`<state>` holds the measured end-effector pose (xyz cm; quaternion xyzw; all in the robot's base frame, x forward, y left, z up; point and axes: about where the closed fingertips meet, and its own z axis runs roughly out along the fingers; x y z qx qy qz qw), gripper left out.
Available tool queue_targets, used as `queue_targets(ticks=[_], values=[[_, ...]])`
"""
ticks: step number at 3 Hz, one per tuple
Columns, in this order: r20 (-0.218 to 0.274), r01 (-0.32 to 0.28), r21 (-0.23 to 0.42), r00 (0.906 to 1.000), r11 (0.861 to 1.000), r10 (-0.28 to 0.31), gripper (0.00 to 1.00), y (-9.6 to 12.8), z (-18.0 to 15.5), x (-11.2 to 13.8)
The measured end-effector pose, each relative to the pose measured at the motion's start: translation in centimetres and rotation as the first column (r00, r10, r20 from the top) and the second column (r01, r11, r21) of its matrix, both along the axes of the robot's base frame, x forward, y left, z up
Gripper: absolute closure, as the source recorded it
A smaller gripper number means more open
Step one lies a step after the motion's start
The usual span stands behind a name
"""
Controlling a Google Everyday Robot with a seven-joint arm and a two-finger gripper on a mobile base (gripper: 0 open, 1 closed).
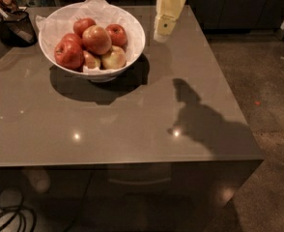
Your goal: Pick apple from white bowl
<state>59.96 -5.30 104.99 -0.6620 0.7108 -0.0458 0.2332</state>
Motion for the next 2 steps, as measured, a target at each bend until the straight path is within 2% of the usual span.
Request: queue_targets(ticks=[1,2], values=[[0.006,-0.02,-0.019,0.9998,1.0,0.02,0.0,2.2,-0.7,2.7],[-0.004,-0.064,-0.037,0.998,0.997,0.064,0.0,5.1,-1.6,5.3]])
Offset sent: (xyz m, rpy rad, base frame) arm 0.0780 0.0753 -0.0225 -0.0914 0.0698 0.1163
